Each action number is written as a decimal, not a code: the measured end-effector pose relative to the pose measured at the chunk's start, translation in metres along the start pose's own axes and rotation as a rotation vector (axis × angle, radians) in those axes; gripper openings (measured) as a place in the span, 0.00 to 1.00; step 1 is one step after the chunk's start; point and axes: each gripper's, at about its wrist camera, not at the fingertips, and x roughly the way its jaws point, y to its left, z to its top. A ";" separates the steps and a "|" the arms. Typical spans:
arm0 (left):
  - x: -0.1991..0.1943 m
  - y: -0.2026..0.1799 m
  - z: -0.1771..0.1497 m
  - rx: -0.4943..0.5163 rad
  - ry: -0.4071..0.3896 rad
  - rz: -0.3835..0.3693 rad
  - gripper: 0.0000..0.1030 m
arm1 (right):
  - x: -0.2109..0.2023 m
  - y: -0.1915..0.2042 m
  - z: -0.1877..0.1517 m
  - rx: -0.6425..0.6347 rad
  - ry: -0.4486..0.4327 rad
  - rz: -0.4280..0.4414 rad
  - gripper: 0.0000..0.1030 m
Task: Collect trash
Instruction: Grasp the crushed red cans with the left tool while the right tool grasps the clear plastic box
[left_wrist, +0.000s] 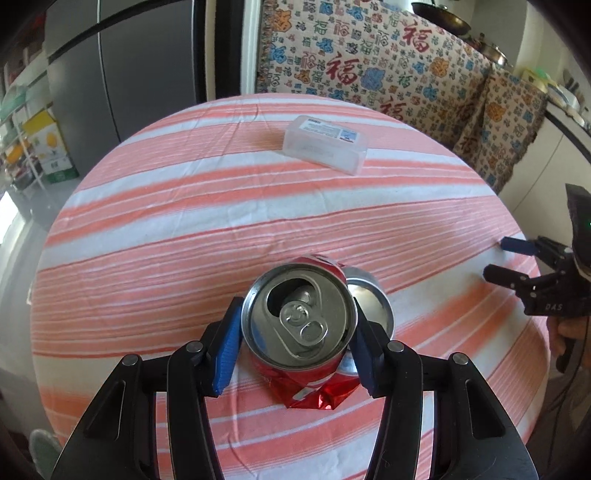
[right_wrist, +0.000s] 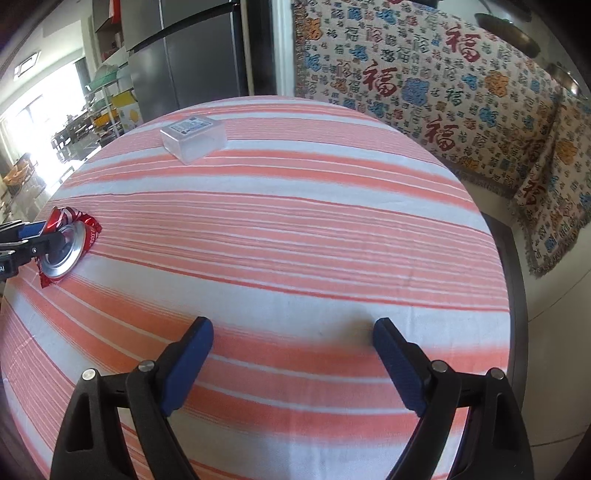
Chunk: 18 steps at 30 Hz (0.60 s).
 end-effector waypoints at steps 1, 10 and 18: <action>0.001 0.001 0.002 0.002 -0.002 -0.001 0.53 | 0.005 0.003 0.010 -0.020 0.007 0.028 0.88; 0.005 0.008 0.003 -0.007 -0.002 -0.046 0.53 | 0.079 0.055 0.112 -0.229 0.047 0.130 0.88; 0.005 0.004 0.004 0.006 0.005 -0.029 0.53 | 0.108 0.094 0.171 -0.333 0.026 0.117 0.88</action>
